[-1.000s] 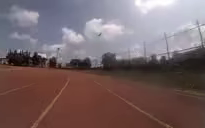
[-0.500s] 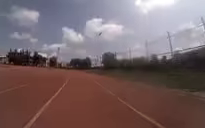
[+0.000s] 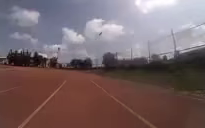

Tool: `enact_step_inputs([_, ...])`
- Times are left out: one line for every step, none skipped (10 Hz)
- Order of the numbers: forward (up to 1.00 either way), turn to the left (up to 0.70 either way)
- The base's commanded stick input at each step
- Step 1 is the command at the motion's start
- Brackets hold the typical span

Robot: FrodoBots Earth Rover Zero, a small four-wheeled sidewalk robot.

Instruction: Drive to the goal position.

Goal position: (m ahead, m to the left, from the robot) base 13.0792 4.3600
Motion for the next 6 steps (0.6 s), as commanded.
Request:
enact_step_inputs([0.7,0.0])
enact_step_inputs([0.7,0.0])
enact_step_inputs([0.7,0.0])
enact_step_inputs([0.7,0.0])
enact_step_inputs([0.7,0.0])
enact_step_inputs([0.7,0.0])
